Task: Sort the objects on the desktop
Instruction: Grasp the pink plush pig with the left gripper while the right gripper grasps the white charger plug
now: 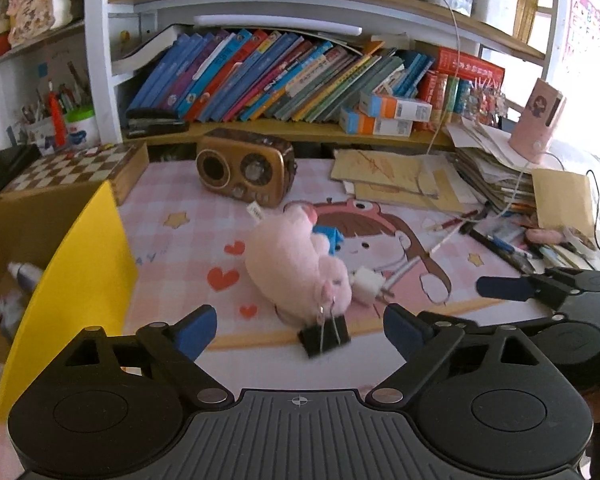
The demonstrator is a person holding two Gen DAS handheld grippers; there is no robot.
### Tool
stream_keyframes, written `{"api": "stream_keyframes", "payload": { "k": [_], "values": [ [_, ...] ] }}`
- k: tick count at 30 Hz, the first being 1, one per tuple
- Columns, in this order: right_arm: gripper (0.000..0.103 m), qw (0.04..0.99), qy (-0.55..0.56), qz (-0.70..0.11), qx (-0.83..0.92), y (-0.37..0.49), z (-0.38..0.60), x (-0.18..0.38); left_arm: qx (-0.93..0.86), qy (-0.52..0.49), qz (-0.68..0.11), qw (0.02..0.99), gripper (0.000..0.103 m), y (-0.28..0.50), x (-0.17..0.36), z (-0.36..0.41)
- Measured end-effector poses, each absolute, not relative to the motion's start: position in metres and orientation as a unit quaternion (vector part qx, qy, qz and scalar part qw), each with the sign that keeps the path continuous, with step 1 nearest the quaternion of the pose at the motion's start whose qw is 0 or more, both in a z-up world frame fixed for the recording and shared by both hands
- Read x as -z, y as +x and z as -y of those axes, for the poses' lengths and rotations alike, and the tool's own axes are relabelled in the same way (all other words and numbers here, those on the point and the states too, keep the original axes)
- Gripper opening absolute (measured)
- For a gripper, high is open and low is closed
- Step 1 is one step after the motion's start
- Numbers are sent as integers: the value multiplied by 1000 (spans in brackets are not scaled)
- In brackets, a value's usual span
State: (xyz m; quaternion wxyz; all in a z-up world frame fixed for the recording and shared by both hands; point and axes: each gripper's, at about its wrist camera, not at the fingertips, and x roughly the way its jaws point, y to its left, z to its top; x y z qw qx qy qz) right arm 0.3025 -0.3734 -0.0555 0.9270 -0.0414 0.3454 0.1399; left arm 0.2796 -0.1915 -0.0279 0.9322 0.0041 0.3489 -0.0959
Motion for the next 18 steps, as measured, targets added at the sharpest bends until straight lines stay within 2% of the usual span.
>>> {"api": "stream_keyframes", "payload": {
  "k": [13,18],
  "values": [
    [68,914,-53,-364,-171,362,367,77,73,6,-363,929,93,342,48,210],
    [67,909,-61,-369,-184,376,362,85,60,-22,-375,925,93,368,57,210]
  ]
}}
